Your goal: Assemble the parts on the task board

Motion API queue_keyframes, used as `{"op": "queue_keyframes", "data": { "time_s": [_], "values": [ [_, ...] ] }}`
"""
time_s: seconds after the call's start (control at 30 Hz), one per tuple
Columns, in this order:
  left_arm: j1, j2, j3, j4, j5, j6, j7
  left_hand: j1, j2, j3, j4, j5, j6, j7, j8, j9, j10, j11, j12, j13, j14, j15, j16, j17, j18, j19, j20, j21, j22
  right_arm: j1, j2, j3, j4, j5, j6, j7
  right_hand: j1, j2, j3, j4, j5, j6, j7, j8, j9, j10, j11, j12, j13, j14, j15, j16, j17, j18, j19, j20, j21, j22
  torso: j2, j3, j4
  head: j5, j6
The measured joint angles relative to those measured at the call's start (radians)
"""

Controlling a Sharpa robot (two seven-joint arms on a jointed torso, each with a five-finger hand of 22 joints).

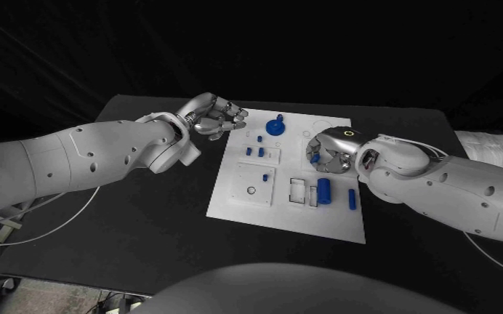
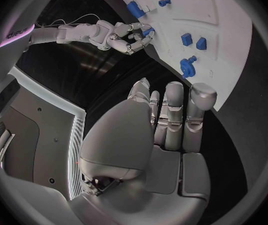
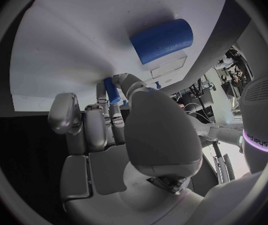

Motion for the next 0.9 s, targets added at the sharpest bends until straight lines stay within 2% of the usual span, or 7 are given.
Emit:
{"op": "queue_keyframes", "data": {
  "time_s": [0.2,0.37,0.6,0.8,0.9],
  "values": [
    [-0.001,0.001,0.0,-0.003,-0.001,0.002,-0.001,0.004,0.004,0.0,0.0,0.0,0.0,0.0,0.0,0.0,0.0,0.0,0.0,0.0,-0.003,0.003,0.0,0.0,0.0,0.0,0.0,0.0,0.0,0.002,-0.014,0.0,0.014,0.001,-0.011,0.003,-0.004,0.004,0.005,-0.006,0.0,-0.005,0.002,0.008,0.028,0.0,0.0,0.005,0.001,0.003,-0.003,0.0,0.002,0.0,-0.004,-0.004,0.0,0.0,0.0,0.0,0.0001,0.003,0.0],
    [-0.002,0.001,0.0,-0.004,-0.001,0.003,-0.002,0.004,0.004,0.0,0.0,0.0,0.0,0.0,0.0,0.0,0.0,0.0,0.0,0.0,-0.004,0.003,0.0,0.0,0.0,0.0,0.0,0.0,0.0,0.016,-0.029,-0.002,0.034,0.003,-0.012,0.004,-0.01,0.004,0.009,-0.01,-0.008,-0.008,0.005,0.008,0.04,0.0,0.0,0.008,0.007,0.003,-0.003,0.0,0.0,0.0,-0.004,-0.004,0.0,0.0,0.0,0.0,0.0004,0.009,0.0],
    [-0.003,0.001,0.0,-0.005,-0.001,0.005,-0.004,0.004,0.004,0.0,0.0,0.0,0.0,0.0,0.0,0.0,0.0,0.0,0.0,0.0,-0.003,0.003,0.0,-0.002,0.0,0.0,0.0,0.0,0.0,0.061,-0.05,0.0,0.087,0.004,-0.007,-0.001,-0.01,0.004,0.013,-0.013,-0.023,-0.014,0.011,0.008,0.051,0.0,0.0,0.008,0.027,-0.001,-0.006,-0.001,-0.008,0.0,-0.007,-0.007,0.0,0.0,-0.001,0.0,0.0004,0.014,0.0],
    [-0.004,0.003,0.0,-0.007,-0.002,0.007,-0.006,0.004,0.004,0.0,0.0,0.0,0.0,0.0,0.0,0.0,0.0,0.0,0.0,0.0,-0.003,0.003,0.0,-0.002,0.0,0.0,0.0,0.0,0.0,0.1,-0.061,0.0,0.174,0.013,0.023,-0.013,-0.015,0.006,0.019,-0.019,-0.043,-0.018,0.015,0.008,0.058,0.002,0.002,0.008,0.029,-0.001,-0.006,-0.006,-0.012,0.0,-0.007,-0.007,-0.004,0.0,-0.001,0.0,0.0,0.023,0.0],
    [-0.004,0.005,0.0,-0.01,-0.002,0.008,-0.007,0.004,0.004,0.0,0.0,0.0,0.0,0.0,0.0,0.0,0.0,0.0,0.0,0.0,-0.003,0.003,0.0,-0.003,0.0,0.0,0.0,0.0,0.0,0.111,-0.049,0.0,0.211,0.02,0.045,-0.019,-0.016,0.005,0.019,-0.019,-0.047,-0.022,0.019,0.008,0.06,0.002,0.002,0.008,0.03,-0.001,-0.006,-0.006,-0.012,0.0,-0.007,-0.007,-0.004,0.0,-0.001,0.0,0.0,0.027,0.0]
  ]
}}
